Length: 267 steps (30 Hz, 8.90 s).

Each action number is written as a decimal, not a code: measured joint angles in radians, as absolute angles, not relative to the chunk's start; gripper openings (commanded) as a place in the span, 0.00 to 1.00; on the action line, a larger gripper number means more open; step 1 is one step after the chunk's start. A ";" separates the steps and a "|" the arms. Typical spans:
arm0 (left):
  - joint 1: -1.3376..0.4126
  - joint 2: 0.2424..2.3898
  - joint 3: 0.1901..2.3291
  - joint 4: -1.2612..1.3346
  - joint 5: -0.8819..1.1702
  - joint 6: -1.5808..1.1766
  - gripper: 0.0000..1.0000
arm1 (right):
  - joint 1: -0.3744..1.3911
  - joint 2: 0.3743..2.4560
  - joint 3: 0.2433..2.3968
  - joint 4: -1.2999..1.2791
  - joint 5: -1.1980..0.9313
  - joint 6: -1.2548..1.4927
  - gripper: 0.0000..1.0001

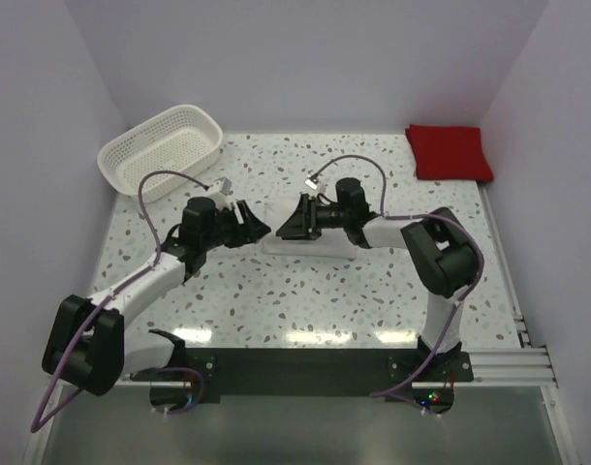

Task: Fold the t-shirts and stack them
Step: Fold the tshirt, then neatly place the folded tshirt to the corner, then reset both grippers

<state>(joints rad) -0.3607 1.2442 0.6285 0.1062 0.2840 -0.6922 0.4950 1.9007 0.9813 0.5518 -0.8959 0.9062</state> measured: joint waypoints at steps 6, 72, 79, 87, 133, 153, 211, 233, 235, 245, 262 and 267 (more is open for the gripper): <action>-0.360 1.195 0.628 0.007 0.229 -0.645 0.72 | 0.543 2.143 1.014 0.678 -0.800 1.016 0.53; -0.980 1.800 1.335 -0.238 -0.225 -0.179 0.57 | -0.001 1.414 0.942 -0.545 -0.227 0.429 0.99; -1.053 1.998 1.449 -0.292 -0.244 -0.068 0.55 | -0.015 1.334 0.880 -0.543 -0.221 0.442 0.99; -1.061 2.086 1.477 -0.301 -0.240 -0.041 0.54 | -0.028 1.333 0.792 -0.534 -0.234 0.445 0.98; -1.036 1.967 1.408 -0.208 -0.192 -0.105 0.04 | 0.130 1.770 0.680 0.414 -0.648 1.060 0.71; -0.854 1.866 1.445 -0.308 0.001 -0.222 0.82 | 0.183 1.792 1.147 -0.403 -0.321 0.447 0.00; -0.441 1.087 0.673 -0.382 -0.458 -0.348 0.98 | -0.135 2.467 2.317 -0.272 0.574 -0.351 0.00; -0.441 1.102 0.675 -0.383 -0.450 -0.348 0.98 | -0.109 2.427 2.123 -0.130 0.772 -0.368 0.99; -0.441 1.093 0.677 -0.383 -0.450 -0.348 0.98 | -0.088 2.357 2.062 -0.151 0.744 -0.348 0.99; -0.441 0.925 0.677 -0.382 -0.453 -0.350 0.98 | 0.107 1.828 1.851 -0.327 0.479 -0.087 0.99; -0.440 0.358 0.620 -0.358 -0.513 -0.388 1.00 | 0.094 0.533 1.110 -0.620 0.257 0.197 0.98; -0.441 0.265 0.595 -0.372 -0.509 -0.409 1.00 | 0.114 0.292 0.964 -0.650 0.294 0.228 0.99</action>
